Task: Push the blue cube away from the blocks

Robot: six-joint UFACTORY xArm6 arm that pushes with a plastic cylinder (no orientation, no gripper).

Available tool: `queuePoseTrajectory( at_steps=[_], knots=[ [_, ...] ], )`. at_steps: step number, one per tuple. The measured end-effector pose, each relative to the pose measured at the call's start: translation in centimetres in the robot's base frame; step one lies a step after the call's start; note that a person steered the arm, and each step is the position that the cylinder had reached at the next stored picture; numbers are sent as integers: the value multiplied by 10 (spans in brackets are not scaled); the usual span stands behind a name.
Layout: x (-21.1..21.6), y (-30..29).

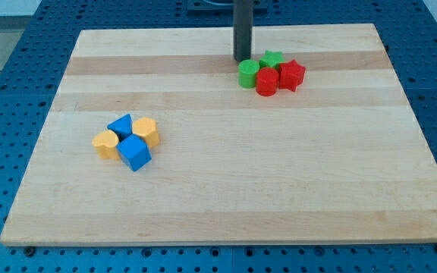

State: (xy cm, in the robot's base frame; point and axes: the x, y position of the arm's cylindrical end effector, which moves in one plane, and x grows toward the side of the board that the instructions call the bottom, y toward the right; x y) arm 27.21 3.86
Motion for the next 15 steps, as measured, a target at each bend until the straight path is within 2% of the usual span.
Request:
queuePoseTrajectory(
  at_steps=[1,2,3,4,5,6,8,9,13,15],
  knots=[
    [-14,30],
    [-13,-20],
    [11,-124],
    [52,-238],
    [117,-310],
    [175,-339],
    [280,-328],
    [294,-302],
    [259,-267],
    [247,-226]
  ],
)
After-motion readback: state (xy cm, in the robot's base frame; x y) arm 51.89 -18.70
